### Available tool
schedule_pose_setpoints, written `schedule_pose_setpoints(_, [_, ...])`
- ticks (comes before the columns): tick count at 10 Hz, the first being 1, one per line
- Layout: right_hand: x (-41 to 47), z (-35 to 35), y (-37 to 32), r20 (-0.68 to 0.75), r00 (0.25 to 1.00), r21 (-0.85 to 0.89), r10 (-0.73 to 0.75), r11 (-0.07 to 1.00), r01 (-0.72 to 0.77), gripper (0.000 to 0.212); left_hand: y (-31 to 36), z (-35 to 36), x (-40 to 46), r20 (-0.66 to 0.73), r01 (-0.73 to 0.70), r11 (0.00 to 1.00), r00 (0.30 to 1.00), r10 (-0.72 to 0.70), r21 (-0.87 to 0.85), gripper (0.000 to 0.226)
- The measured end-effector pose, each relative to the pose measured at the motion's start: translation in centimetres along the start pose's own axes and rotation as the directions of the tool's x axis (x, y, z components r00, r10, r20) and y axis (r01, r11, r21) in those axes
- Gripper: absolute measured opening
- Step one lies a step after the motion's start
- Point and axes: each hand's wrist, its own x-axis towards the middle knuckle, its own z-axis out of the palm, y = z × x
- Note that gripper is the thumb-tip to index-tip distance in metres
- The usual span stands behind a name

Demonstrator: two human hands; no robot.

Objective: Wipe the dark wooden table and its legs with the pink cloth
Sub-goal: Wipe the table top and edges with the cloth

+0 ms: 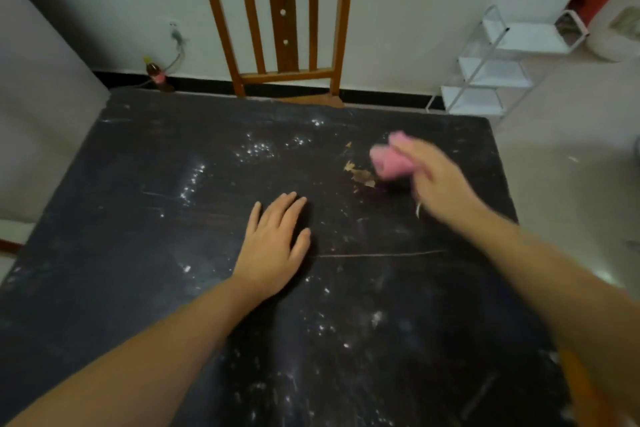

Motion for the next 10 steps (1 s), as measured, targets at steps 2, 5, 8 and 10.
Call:
schedule_pose_setpoints(2, [7.5,4.3,-2.2,0.003,0.995,-0.218,0.101,0.971,-0.098,0.051,-8.1,-3.3,-2.9,-0.105,0.113,0.973,0.990,-0.093,0.204,0.059])
schedule_pose_setpoints(5, [-4.9,6.2,-11.4,0.336,0.890,0.311,-0.308,0.928,0.204,0.029,-9.7,-2.9,-3.5,-0.115,0.188,0.967,0.979,-0.170,0.173,0.058])
schedule_pose_setpoints(8, [15.4,7.7,-10.8,0.204,0.888,-0.266,0.413,0.896,-0.356,0.030,-9.8,-2.8,-3.4,-0.108,0.176,0.969,0.981,-0.159,0.173,0.063])
schedule_pose_setpoints(10, [-3.7,11.0,-13.2,0.483,0.807,0.116,-0.340,0.938,0.326,0.053,-9.9,-2.9,-3.6,-0.163,0.154,0.984,0.977,-0.138,0.085,0.057])
